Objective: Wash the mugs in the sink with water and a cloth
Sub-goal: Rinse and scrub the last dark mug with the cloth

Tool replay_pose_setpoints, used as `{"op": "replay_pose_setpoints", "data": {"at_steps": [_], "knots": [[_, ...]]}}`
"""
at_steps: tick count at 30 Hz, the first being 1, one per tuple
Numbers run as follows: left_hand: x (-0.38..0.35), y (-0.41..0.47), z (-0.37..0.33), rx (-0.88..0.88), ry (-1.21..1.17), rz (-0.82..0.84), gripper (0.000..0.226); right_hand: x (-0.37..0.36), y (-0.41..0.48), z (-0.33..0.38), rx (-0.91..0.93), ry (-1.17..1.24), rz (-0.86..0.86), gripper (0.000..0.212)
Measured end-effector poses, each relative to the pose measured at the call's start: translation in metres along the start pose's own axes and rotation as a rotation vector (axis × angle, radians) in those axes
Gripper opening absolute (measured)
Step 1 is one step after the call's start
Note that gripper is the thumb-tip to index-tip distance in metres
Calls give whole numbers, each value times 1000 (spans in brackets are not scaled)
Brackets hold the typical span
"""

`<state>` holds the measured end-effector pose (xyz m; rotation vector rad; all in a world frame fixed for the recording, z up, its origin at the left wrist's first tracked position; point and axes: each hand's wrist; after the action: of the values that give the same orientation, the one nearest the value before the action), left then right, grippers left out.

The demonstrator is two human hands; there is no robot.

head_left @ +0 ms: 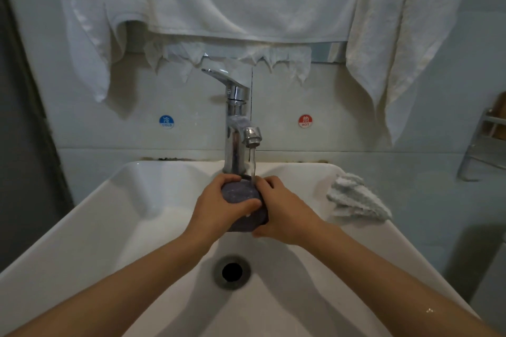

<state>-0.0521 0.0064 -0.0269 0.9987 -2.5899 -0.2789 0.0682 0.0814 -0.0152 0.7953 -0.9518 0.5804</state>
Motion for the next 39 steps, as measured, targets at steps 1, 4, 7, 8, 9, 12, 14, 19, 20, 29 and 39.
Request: {"op": "replay_pose_setpoints", "data": {"at_steps": [1, 4, 7, 8, 9, 12, 14, 19, 20, 29, 39], "knots": [[-1, -2, 0, -3, 12, -21, 50, -2, -1, 2, 0, -10, -7, 88], [-1, -1, -1, 16, -30, 9, 46, -2, -1, 2, -9, -5, -3, 88], [5, 3, -6, -3, -29, 124, 48, 1, 0, 0, -34, 39, -4, 89], [7, 4, -7, -16, -3, 162, 50, 1, 0, -1, -36, 40, -8, 89], [10, 5, -7, -25, 22, 193, 53, 1, 1, -1, -35, 38, -9, 89], [14, 6, -8, -38, 73, 245, 59, 1, 1, -1, -34, 31, -19, 89], [13, 6, -8, -54, 87, 201, 58, 1, 0, 0, -27, 17, -45, 89], [5, 3, -2, -60, 64, 17, 50, -1, 0, 4, 9, -29, -50, 87], [5, 2, -1, -54, 33, 24, 48, 0, 0, 3, 7, -33, -36, 88], [13, 6, 7, 128, -257, 373, 61, 10, 3, -15, 9, 34, 84, 94], [10, 6, 10, 81, -233, 302, 47, 9, 3, -14, 25, 29, 81, 94]]}}
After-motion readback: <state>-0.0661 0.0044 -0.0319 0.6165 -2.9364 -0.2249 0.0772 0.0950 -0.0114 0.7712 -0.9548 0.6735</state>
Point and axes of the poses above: each hand's wrist, its own y-axis towards the middle knuckle, its own x-axis out of the back of the hand, z = x × y, and after that the axes turned 6 degrees about -z, right-handed
